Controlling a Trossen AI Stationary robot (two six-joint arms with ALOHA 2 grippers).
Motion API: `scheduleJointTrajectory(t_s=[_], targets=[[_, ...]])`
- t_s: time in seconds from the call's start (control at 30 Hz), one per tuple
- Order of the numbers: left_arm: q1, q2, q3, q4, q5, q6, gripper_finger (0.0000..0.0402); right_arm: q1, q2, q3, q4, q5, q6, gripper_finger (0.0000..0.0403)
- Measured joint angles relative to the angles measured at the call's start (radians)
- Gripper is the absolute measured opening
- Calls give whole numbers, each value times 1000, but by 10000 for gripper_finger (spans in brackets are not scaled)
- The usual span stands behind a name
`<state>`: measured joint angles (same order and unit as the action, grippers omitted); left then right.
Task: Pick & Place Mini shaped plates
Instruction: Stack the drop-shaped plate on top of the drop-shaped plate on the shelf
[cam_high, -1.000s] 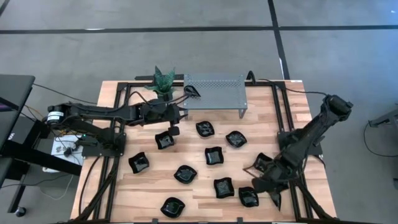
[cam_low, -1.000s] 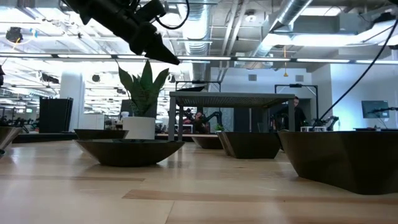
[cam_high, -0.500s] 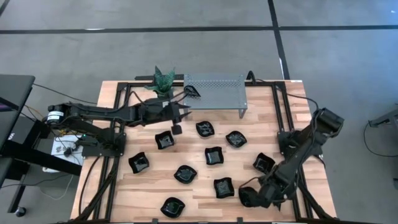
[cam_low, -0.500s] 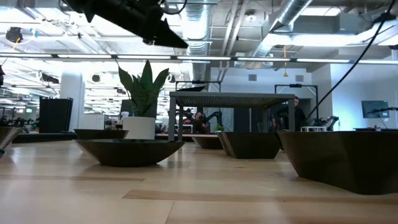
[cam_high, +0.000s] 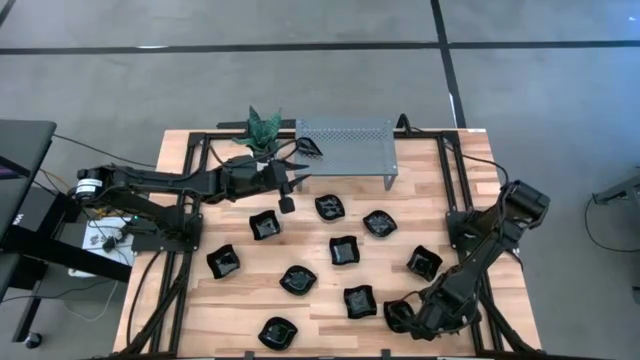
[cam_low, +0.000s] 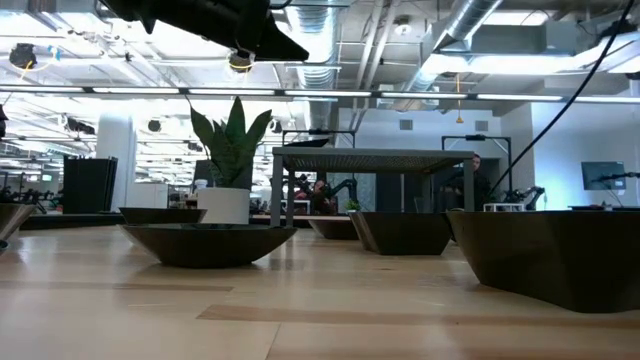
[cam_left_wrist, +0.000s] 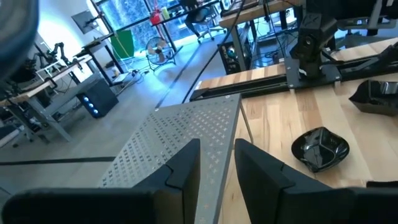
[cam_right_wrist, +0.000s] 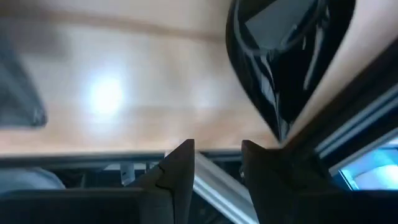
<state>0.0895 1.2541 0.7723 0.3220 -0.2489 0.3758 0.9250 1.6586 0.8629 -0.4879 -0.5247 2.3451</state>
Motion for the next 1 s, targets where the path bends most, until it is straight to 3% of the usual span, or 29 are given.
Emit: scheduleJointTrajectory(t_s=[0.17, 0.47, 0.8, 1.0], targets=[[0, 0, 0, 2, 0, -6, 102, 37, -13, 38, -118, 15, -101, 127], [0, 0, 0, 10, 0, -67, 102, 115, -2, 39, -140, 185, -142, 127], [0, 0, 0, 13, 0, -95, 102, 120, -2, 41, -162, 190, -235, 126], [0, 0, 0, 13, 0, -96, 102, 126, -2, 40, -145, 185, -259, 97]])
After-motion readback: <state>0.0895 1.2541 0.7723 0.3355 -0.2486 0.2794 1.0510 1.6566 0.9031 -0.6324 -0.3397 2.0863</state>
